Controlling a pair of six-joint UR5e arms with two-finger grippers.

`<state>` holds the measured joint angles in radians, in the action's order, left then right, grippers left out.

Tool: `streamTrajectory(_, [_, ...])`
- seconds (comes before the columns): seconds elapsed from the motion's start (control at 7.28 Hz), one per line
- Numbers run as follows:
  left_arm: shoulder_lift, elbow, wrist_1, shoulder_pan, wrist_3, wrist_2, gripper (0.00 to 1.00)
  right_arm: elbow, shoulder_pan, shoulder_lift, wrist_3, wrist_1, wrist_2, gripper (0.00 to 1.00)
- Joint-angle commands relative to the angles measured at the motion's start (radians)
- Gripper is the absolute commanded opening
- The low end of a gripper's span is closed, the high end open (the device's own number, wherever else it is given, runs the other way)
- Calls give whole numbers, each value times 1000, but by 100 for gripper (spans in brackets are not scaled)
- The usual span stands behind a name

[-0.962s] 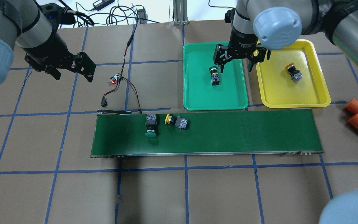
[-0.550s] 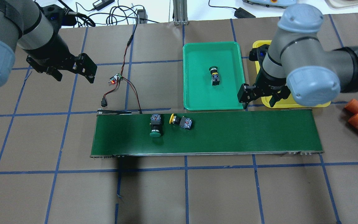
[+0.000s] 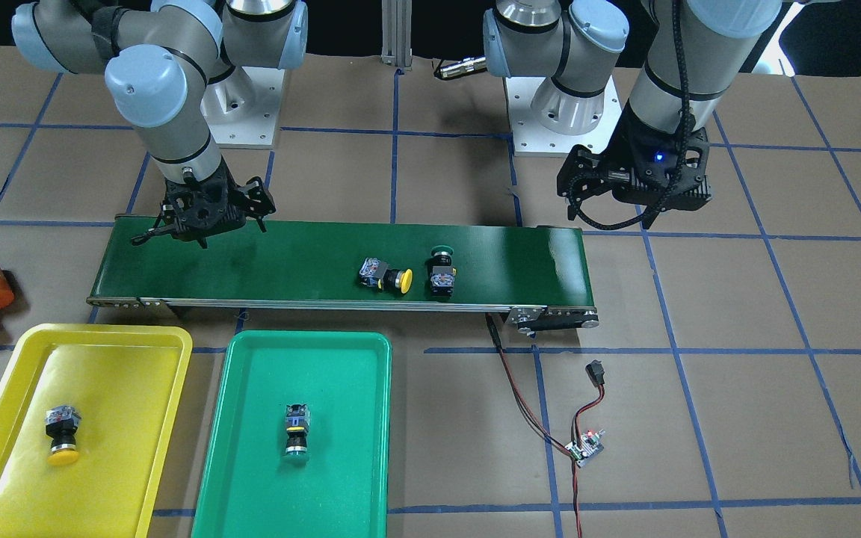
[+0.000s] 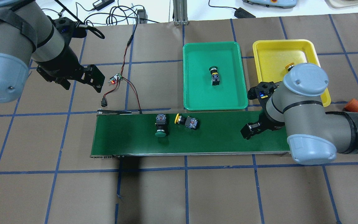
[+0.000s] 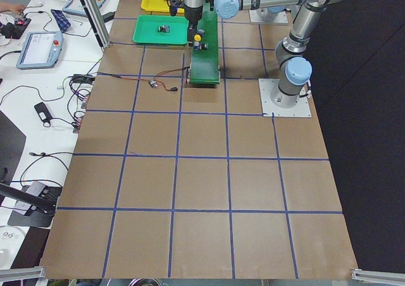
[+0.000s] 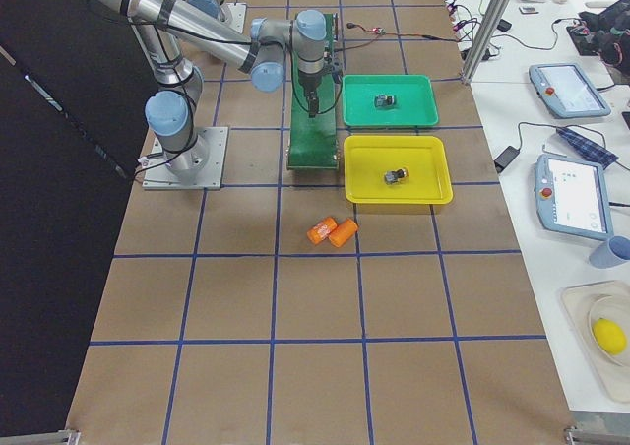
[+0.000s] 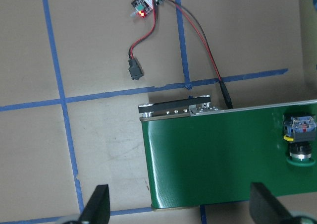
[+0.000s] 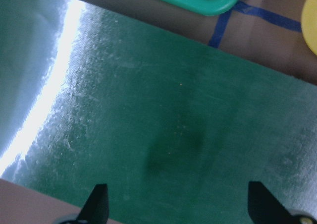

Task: Sort buttons by color to trays
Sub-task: 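Move the right gripper back over the belt toward the next button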

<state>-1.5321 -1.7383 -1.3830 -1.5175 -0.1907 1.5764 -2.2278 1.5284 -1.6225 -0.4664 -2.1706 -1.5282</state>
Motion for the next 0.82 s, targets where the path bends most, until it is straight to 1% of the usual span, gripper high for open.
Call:
streamTrajectory(0.0, [12,-3,28,16,-1,-4,100,2,-1,4,-502,-12,2,100])
streamTrajectory(0.14, [13,8,19,22,-1,-6,100,3,-2,10,-702,-21,-7,100])
streamTrajectory(0.27, [17,22,-35,20,5,3,100,16,-2,25,-745,-20,-26,100])
streamTrajectory(0.41, [17,19,-41,11,19,8,100,26,-2,35,-834,-2,-73,100])
streamTrajectory(0.55, [1,32,-38,8,64,7,100,33,-2,64,-913,-6,-73,100])
streamTrajectory(0.69, [-14,93,-104,7,79,8,100,31,-2,82,-908,-2,-70,100])
